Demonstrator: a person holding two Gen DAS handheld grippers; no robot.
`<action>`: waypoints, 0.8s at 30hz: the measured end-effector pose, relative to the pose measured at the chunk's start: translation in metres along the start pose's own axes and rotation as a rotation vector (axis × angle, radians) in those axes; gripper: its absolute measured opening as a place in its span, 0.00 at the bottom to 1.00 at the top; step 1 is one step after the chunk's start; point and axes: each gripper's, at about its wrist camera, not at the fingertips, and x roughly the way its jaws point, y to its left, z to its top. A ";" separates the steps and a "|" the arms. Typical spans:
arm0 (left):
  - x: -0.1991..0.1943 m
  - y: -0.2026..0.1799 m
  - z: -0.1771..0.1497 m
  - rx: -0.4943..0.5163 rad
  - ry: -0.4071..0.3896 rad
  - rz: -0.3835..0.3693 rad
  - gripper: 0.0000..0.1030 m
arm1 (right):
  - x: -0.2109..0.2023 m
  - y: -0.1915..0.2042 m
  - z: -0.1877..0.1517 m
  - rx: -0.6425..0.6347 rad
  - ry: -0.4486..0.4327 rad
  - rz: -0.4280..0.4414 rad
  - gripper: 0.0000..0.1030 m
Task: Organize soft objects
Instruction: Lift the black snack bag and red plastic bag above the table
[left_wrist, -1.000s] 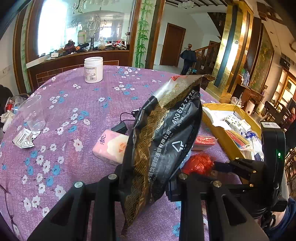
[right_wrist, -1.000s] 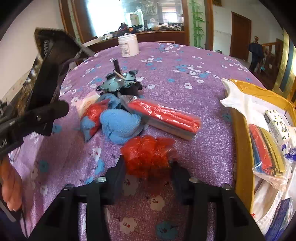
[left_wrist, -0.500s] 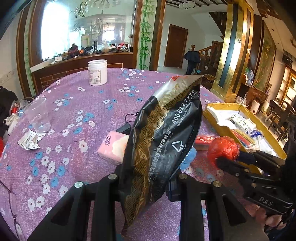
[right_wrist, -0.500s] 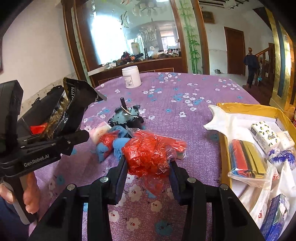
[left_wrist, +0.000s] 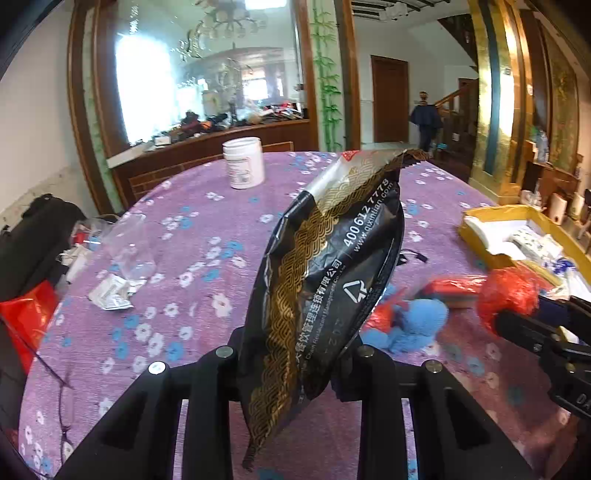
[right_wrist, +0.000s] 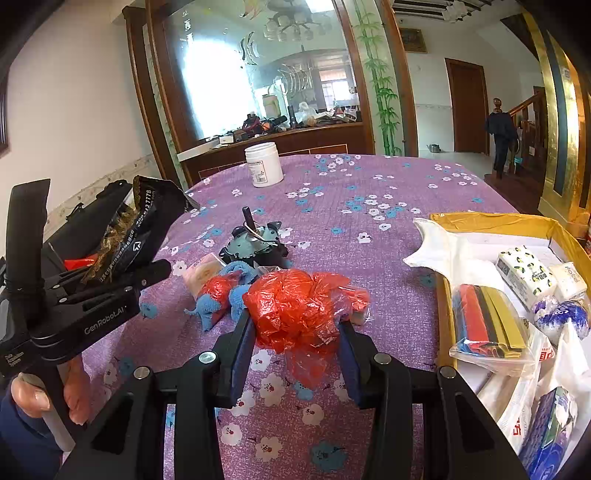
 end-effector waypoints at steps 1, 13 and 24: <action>-0.001 0.000 0.000 0.003 -0.007 0.014 0.26 | 0.000 0.000 0.000 0.000 0.000 0.001 0.44; -0.003 -0.006 -0.002 0.043 -0.032 0.077 0.27 | -0.001 -0.002 0.000 0.002 0.001 -0.001 0.44; -0.006 -0.012 -0.004 0.068 -0.055 0.109 0.27 | -0.001 -0.003 0.000 0.008 0.000 -0.005 0.44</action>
